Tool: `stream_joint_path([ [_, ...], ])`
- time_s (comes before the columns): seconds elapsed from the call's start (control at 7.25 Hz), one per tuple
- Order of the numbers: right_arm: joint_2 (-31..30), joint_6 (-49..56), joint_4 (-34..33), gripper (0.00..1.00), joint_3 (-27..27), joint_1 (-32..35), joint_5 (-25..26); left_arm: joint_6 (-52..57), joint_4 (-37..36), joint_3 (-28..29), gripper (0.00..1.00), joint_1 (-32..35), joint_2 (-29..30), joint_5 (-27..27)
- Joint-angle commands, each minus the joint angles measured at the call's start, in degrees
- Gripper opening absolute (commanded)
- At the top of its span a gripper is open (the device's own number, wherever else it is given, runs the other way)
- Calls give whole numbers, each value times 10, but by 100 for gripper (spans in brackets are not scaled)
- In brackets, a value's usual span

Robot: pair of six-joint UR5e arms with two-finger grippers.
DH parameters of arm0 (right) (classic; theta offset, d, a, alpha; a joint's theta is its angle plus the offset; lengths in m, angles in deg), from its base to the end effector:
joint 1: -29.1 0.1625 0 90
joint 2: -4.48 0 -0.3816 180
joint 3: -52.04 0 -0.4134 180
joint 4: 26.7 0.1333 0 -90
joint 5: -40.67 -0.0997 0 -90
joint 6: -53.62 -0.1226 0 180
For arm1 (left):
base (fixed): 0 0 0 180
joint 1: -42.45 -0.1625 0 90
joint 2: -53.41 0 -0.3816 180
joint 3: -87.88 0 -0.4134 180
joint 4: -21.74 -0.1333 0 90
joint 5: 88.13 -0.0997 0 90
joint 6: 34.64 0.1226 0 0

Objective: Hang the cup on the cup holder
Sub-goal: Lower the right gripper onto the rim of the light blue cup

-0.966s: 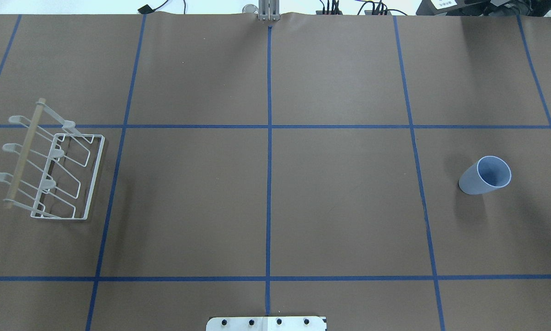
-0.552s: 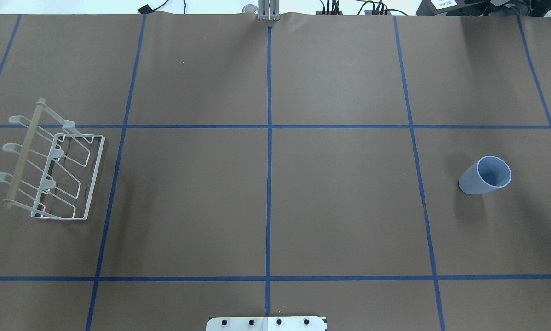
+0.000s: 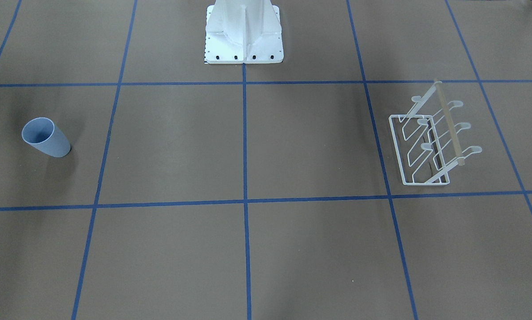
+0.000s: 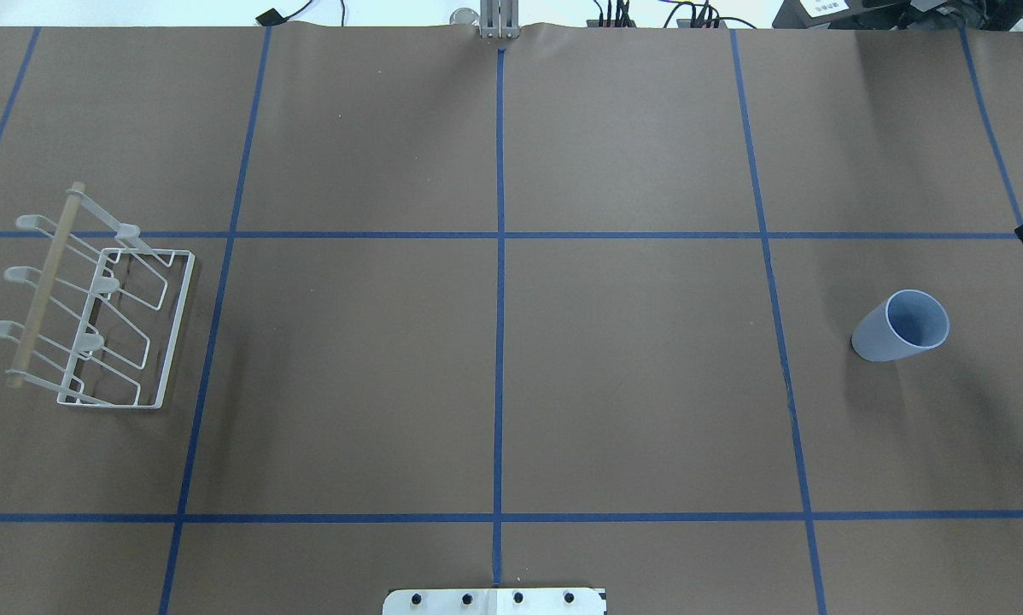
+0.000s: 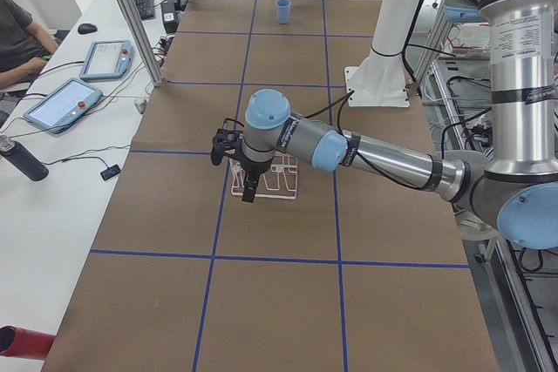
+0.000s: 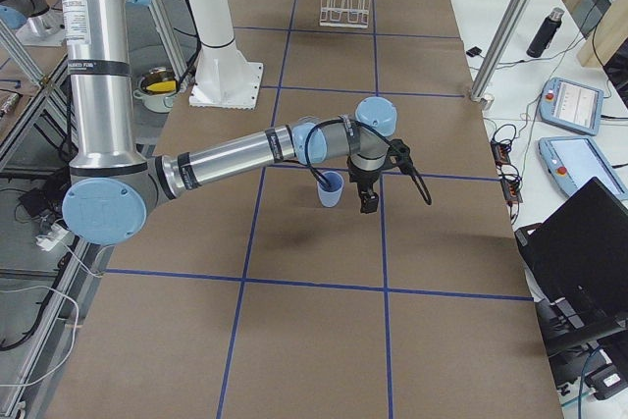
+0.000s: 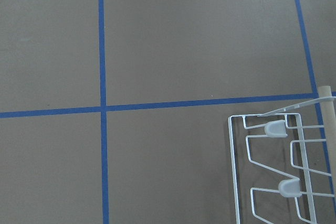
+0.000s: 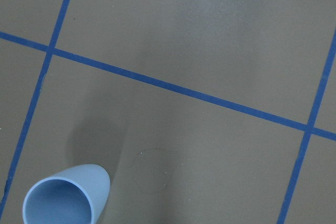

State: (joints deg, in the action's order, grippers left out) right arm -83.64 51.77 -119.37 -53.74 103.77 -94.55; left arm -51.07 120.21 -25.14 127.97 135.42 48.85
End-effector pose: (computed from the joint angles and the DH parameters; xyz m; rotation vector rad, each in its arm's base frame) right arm -0.0942 -0.5186 0.4761 0.1284 -0.8163 -0.3250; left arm -0.0067 -0.4730 0.4701 0.2334 0.8639 -0.0263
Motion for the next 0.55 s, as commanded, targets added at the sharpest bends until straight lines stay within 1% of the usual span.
stream_joint_path([
  [0.0, -2, -92, 69, 100, 7, -59, 4, -1, -1, 2, 98, 0, 0, 6],
  [0.14, -20, -127, 130, 100, 13, -84, 18, -1, -1, 2, 98, 0, 0, 6],
  [0.28, -29, -139, 173, 100, 34, -108, 36, -1, -2, 3, 99, 0, 0, 5],
  [0.41, -28, -140, 195, 100, 46, -118, 37, -1, -2, 3, 98, 0, 0, 5],
])
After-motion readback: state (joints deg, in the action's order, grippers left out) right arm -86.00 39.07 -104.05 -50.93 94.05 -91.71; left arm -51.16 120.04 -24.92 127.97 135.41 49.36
